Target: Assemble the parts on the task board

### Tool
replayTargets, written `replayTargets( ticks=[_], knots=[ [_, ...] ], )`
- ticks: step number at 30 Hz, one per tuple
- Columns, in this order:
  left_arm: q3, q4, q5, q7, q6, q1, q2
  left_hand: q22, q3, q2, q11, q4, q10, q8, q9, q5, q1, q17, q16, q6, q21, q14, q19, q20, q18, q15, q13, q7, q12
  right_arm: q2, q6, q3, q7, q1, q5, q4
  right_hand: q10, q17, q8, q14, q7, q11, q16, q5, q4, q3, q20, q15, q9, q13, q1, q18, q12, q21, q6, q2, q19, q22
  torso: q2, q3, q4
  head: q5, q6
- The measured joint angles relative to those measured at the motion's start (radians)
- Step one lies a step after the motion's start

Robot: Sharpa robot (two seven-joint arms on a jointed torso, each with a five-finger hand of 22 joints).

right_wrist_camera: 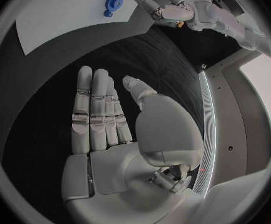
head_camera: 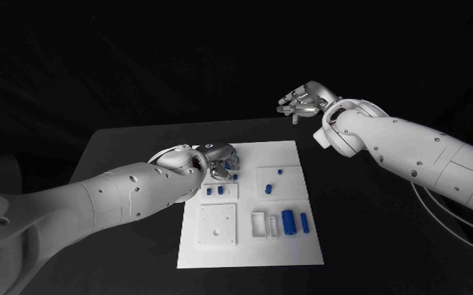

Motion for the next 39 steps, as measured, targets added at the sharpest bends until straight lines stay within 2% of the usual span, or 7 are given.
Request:
replayTargets(
  ticks=[4, 9, 16, 20, 30, 32, 39],
  knots=[
    [-0.002, -0.029, -0.019, 0.003, 0.000, -0.001, 0.018, -0.005, 0.000, -0.002, 0.000, 0.010, 0.000, 0.000, 0.000, 0.000, 0.011, -0.009, -0.016, 0.000, 0.000, 0.006, 0.000, 0.000, 0.000, -0.006, 0.000, 0.000, 0.000, -0.001, -0.003, 0.000, 0.002, 0.000, 0.000, 0.004, 0.000, 0.001, 0.000, 0.000, 0.000, 0.000, -0.002, 0.017, -0.003, 0.003, 0.000, 0.000, 0.000, -0.002, 0.000, 0.000, 0.000, 0.000, 0.000, 0.000, 0.000, -0.001, 0.002, 0.0012, -0.0004, 0.001, 0.001],
    [-0.002, -0.063, -0.032, 0.007, -0.005, -0.006, 0.037, 0.015, 0.020, 0.000, 0.000, 0.010, 0.000, 0.000, 0.000, 0.064, 0.013, -0.004, -0.016, -0.003, 0.001, 0.010, -0.004, -0.004, 0.000, -0.002, -0.001, 0.004, 0.000, 0.000, -0.005, 0.000, 0.003, 0.000, 0.001, 0.007, 0.000, 0.002, 0.000, 0.000, 0.000, 0.000, -0.002, 0.017, -0.003, 0.003, 0.000, 0.000, 0.000, -0.003, 0.000, 0.000, 0.000, 0.000, 0.000, 0.000, 0.000, -0.002, 0.003, 0.0018, -0.0023, 0.002, 0.001],
    [-0.002, -0.101, -0.042, 0.016, -0.011, -0.014, 0.058, 0.029, 0.058, 0.003, -0.007, 0.002, 0.008, 0.000, 0.000, 0.074, 0.011, 0.008, -0.003, 0.008, 0.008, 0.013, -0.007, -0.007, 0.000, -0.006, -0.001, 0.004, 0.000, 0.000, -0.005, 0.000, 0.003, 0.000, 0.001, 0.011, 0.000, 0.002, 0.000, 0.000, 0.000, 0.000, -0.002, 0.017, -0.003, 0.003, 0.000, 0.000, -0.001, -0.003, 0.000, 0.000, 0.000, 0.000, 0.000, 0.000, 0.000, -0.002, 0.004, 0.0019, -0.0031, -0.002, -0.003],
    [-0.003, -0.112, -0.045, 0.022, -0.011, -0.017, 0.064, 0.029, 0.089, 0.011, -0.018, -0.002, 0.037, 0.000, 0.000, 0.101, 0.003, 0.026, 0.032, 0.030, 0.032, 0.021, -0.005, -0.015, 0.000, -0.015, -0.002, 0.001, 0.000, 0.001, -0.005, 0.000, 0.004, 0.000, 0.001, 0.013, 0.000, 0.002, 0.000, 0.000, -0.001, 0.000, -0.002, 0.017, -0.003, 0.003, 0.000, 0.000, -0.001, -0.003, 0.000, 0.000, 0.000, 0.000, 0.000, 0.000, 0.000, -0.002, 0.004, 0.0012, -0.0028, -0.006, -0.004],
    [-0.004, -0.128, -0.048, 0.035, -0.006, -0.019, 0.075, 0.028, 0.122, 0.014, -0.030, -0.012, 0.089, 0.000, 0.000, 0.101, -0.014, 0.058, 0.109, 0.044, 0.109, 0.013, -0.014, -0.025, -0.001, -0.024, -0.002, -0.002, 0.000, 0.002, -0.004, 0.000, 0.003, 0.000, 0.001, 0.021, 0.000, 0.004, 0.000, 0.003, -0.001, 0.000, -0.002, 0.017, -0.003, 0.003, 0.000, -0.003, -0.001, -0.005, 0.000, 0.000, 0.000, 0.004, 0.000, 0.000, 0.000, -0.004, 0.005, 0.0013, -0.0039, -0.008, -0.007],
    [-0.004, -0.129, -0.049, 0.036, -0.004, -0.020, 0.076, 0.028, 0.122, 0.017, -0.030, -0.012, 0.107, 0.000, 0.000, 0.101, -0.018, 0.063, 0.125, 0.051, 0.124, 0.013, -0.018, -0.029, -0.001, -0.024, -0.002, 0.004, 0.000, 0.003, -0.002, 0.000, 0.002, 0.000, 0.001, 0.024, 0.000, 0.004, 0.000, 0.003, -0.001, 0.000, -0.002, 0.017, -0.003, 0.003, 0.000, -0.003, -0.001, -0.005, 0.000, 0.000, 0.000, 0.004, 0.000, 0.000, 0.000, -0.004, 0.005, 0.0017, -0.0044, -0.007, -0.007],
    [-0.006, -0.137, -0.049, 0.037, 0.000, -0.023, 0.080, 0.028, 0.122, 0.018, -0.030, -0.012, 0.113, 0.000, 0.000, 0.101, -0.019, 0.068, 0.158, 0.051, 0.166, 0.007, -0.031, -0.023, -0.001, -0.022, -0.002, 0.005, 0.000, 0.004, 0.003, 0.000, -0.001, 0.000, 0.001, 0.030, 0.000, 0.004, 0.000, 0.003, -0.001, 0.000, -0.002, 0.019, -0.003, 0.003, 0.000, -0.003, -0.002, -0.005, 0.000, 0.000, 0.000, 0.004, 0.000, 0.000, 0.000, -0.004, 0.007, 0.0035, -0.0064, -0.008, -0.008]
  ],
)
